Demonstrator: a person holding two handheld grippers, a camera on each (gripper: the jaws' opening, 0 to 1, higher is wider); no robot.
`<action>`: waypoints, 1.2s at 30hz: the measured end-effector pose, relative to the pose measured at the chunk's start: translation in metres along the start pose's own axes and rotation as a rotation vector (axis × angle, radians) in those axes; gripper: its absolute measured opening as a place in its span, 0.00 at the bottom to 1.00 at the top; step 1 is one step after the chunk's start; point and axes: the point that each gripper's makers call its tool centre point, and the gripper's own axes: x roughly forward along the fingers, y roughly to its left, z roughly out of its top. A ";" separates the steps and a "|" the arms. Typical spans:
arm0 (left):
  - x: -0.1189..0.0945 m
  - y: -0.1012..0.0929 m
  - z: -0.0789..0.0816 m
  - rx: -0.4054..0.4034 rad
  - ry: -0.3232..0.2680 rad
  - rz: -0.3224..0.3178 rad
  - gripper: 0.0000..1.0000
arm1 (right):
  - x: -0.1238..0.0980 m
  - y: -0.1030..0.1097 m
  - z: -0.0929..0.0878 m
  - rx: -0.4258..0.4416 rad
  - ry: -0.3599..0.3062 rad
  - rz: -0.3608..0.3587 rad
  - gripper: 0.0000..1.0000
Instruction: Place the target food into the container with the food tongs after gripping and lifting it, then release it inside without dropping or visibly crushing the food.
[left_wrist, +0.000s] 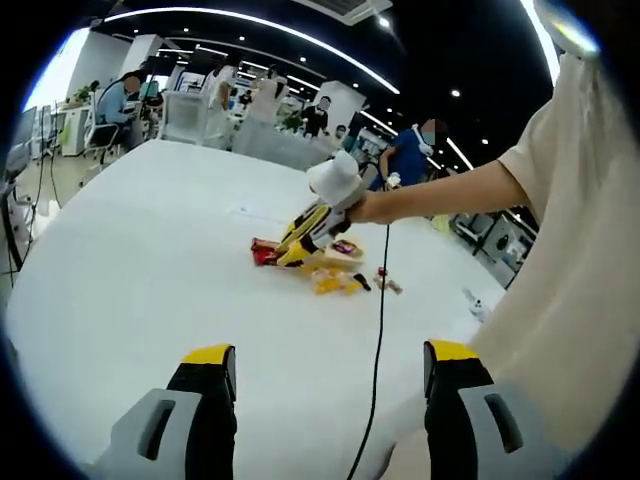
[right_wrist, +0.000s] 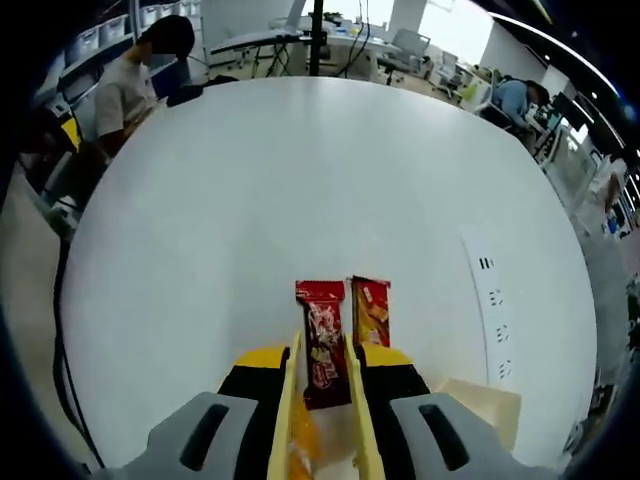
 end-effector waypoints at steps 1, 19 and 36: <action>0.000 0.000 0.000 0.000 0.000 -0.001 0.76 | 0.000 0.000 0.000 0.002 0.000 -0.001 0.26; 0.000 -0.001 0.000 -0.001 -0.001 -0.002 0.76 | 0.003 0.000 -0.006 0.028 0.007 -0.001 0.26; -0.003 -0.001 -0.003 -0.006 -0.004 0.004 0.76 | 0.002 -0.001 -0.008 0.093 -0.014 0.001 0.26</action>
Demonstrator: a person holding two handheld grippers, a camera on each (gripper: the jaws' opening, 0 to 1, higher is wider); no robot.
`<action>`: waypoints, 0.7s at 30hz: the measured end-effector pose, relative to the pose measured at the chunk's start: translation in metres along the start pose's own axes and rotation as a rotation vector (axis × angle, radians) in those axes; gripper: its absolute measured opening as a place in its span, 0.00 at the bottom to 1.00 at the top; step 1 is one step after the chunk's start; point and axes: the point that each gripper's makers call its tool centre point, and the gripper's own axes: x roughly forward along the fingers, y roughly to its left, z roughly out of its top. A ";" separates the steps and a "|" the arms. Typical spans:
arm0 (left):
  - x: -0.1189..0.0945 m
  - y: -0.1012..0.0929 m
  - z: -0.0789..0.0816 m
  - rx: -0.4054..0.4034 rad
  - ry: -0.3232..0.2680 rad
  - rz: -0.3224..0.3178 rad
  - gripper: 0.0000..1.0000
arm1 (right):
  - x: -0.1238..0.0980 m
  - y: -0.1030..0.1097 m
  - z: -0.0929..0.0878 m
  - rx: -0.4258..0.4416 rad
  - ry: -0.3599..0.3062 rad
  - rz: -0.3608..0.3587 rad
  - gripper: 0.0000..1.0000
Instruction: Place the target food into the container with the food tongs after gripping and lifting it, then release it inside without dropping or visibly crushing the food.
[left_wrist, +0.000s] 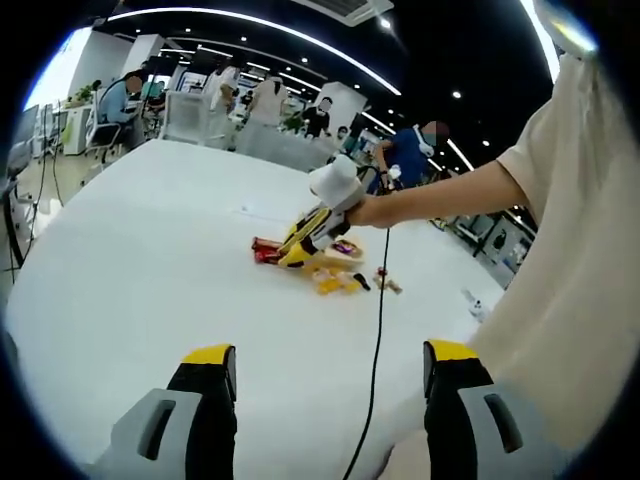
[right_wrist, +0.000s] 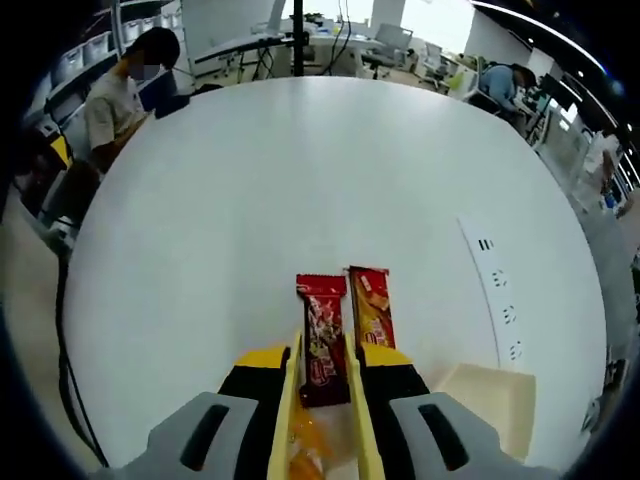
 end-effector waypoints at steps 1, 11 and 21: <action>0.000 0.000 0.000 0.000 0.000 0.000 0.76 | 0.000 0.000 0.000 0.006 -0.004 -0.001 0.26; -0.002 0.000 0.000 0.003 0.000 0.002 0.76 | 0.000 -0.002 0.000 0.060 -0.021 0.003 0.25; -0.003 -0.001 0.000 0.003 -0.002 0.006 0.76 | 0.001 -0.002 0.000 0.079 -0.026 -0.004 0.25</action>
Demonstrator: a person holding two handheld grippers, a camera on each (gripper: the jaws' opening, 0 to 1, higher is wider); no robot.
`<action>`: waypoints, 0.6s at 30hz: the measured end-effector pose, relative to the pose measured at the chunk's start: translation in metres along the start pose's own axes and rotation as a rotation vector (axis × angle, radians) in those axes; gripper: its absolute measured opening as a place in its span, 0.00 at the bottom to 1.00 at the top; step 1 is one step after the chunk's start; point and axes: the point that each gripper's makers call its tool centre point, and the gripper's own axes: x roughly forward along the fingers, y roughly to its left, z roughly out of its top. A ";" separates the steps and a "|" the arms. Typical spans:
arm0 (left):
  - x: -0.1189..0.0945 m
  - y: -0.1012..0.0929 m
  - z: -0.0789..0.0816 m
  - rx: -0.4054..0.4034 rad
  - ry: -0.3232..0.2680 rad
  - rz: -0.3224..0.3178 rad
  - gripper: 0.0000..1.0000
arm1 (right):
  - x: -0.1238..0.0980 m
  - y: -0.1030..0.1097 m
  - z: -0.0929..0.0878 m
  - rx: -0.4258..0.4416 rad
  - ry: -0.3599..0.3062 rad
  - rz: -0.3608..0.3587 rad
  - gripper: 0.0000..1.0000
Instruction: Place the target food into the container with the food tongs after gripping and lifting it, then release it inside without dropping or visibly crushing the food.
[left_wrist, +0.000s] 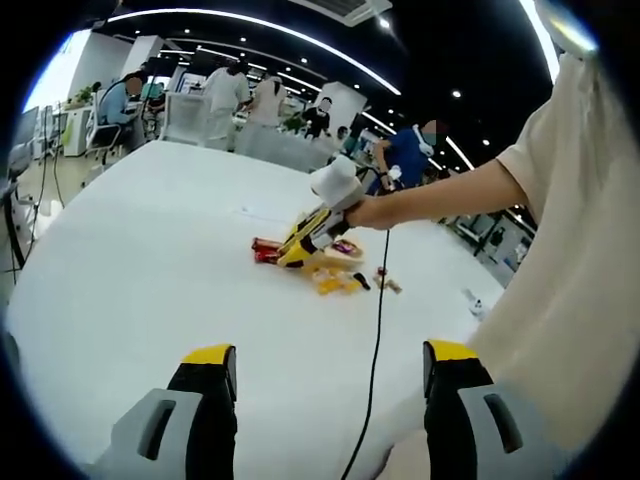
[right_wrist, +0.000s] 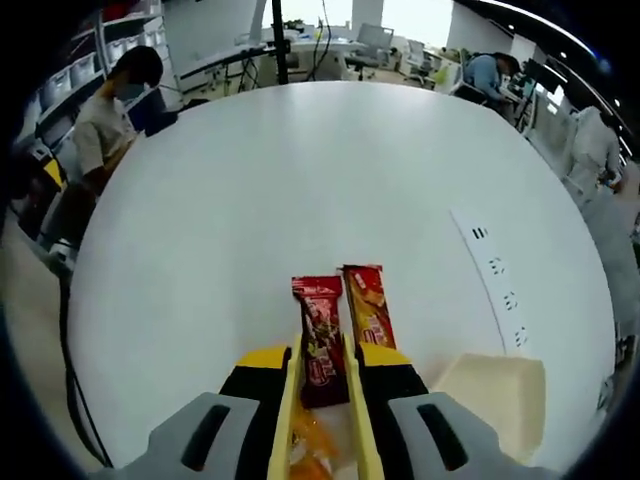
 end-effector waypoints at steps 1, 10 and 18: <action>0.000 0.000 0.001 -0.001 -0.003 0.002 0.76 | 0.000 0.000 0.000 -0.005 0.000 -0.006 0.24; -0.002 0.000 0.002 0.001 -0.004 0.002 0.76 | -0.002 0.004 -0.001 -0.012 0.019 -0.013 0.24; -0.004 -0.001 0.002 0.006 -0.005 0.000 0.76 | -0.009 0.014 -0.002 -0.021 0.015 -0.008 0.24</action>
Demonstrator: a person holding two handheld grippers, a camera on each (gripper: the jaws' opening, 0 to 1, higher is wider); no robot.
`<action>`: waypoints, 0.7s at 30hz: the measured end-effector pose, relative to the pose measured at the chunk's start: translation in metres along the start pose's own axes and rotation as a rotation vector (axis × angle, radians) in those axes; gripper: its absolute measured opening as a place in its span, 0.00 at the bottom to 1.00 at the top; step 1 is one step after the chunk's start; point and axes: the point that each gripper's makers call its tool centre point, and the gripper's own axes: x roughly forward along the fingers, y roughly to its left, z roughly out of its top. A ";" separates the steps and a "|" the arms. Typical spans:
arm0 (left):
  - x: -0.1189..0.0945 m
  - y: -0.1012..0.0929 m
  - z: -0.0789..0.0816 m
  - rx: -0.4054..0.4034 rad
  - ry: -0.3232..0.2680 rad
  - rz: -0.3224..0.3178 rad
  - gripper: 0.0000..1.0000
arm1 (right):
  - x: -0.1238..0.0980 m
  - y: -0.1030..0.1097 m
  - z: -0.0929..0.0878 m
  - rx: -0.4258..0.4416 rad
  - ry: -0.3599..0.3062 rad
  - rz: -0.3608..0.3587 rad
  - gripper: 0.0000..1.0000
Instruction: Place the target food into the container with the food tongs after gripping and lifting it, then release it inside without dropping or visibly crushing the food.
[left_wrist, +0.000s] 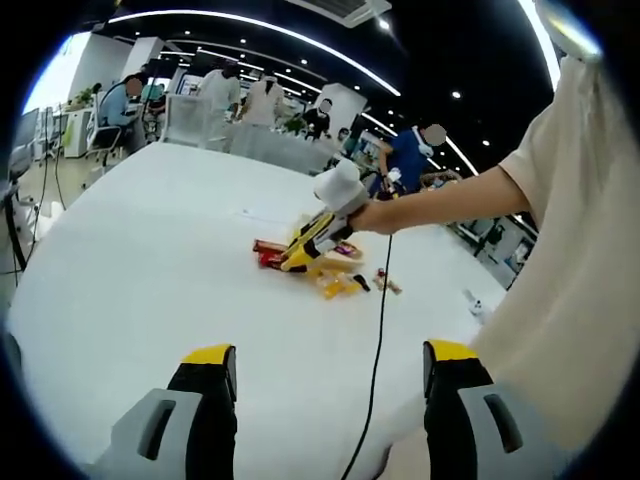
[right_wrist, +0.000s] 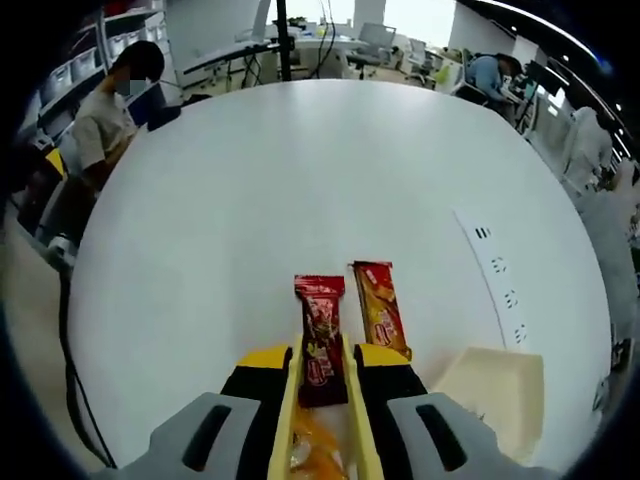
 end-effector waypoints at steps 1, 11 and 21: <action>0.000 0.000 0.000 0.003 0.000 -0.001 0.76 | -0.001 0.001 0.001 0.001 -0.004 0.001 0.24; 0.000 -0.008 0.003 0.029 -0.010 -0.020 0.76 | -0.021 -0.001 0.012 -0.011 -0.035 -0.021 0.24; -0.006 -0.015 0.006 0.053 -0.025 -0.030 0.76 | -0.042 -0.006 0.022 -0.005 -0.069 -0.065 0.24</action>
